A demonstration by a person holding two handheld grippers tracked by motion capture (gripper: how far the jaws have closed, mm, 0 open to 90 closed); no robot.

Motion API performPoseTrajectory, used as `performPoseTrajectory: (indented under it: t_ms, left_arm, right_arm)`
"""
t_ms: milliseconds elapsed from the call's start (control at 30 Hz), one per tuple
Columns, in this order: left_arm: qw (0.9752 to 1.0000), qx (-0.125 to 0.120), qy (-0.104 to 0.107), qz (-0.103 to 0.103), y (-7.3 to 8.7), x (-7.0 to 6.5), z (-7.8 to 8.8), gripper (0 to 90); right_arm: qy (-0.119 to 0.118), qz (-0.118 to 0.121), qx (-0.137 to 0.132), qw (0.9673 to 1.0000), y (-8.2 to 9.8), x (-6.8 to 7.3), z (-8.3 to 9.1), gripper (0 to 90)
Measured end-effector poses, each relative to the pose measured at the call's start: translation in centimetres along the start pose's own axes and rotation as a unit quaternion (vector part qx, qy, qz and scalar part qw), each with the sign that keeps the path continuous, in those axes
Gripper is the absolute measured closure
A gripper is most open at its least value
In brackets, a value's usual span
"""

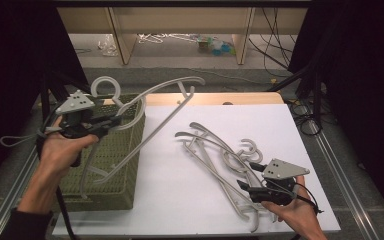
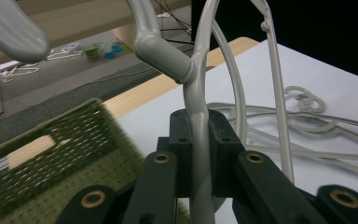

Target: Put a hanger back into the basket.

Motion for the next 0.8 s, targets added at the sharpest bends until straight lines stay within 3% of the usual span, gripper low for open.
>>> performPoseTrajectory:
  t_ms: [167,433,567,800]
  left_arm:
    - [0.9993,-0.001,-0.032,0.020,1.2,2.5,1.1,81.7]
    - [0.9965,-0.006,-0.081,0.019,2.8,6.3,2.6,81.7]
    - [0.9950,-0.003,-0.099,0.007,3.5,7.8,3.1,81.7]
    - [0.9919,0.023,-0.123,-0.020,5.3,9.8,2.9,81.7]
  right_arm:
    - [0.001,-0.007,0.004,1.0000,0.4,-0.2,-0.1,33.9]
    - [-0.001,-0.018,0.006,0.9998,0.6,-0.3,-0.2,32.0]
    - [0.002,-0.021,0.006,0.9998,0.7,-0.4,-0.2,31.7]
    - [0.003,-0.030,0.013,0.9995,1.0,-0.5,-0.4,25.6]
Point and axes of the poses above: each handheld gripper's, and its own axes: z roughly backward along the jaws, y roughly out of its underside, x roughly to its left, the point moved 4 cm from there along -z, roughly forward along the jaws, and after that the axes turned 12 degrees about -x, right-handed, at the moved point
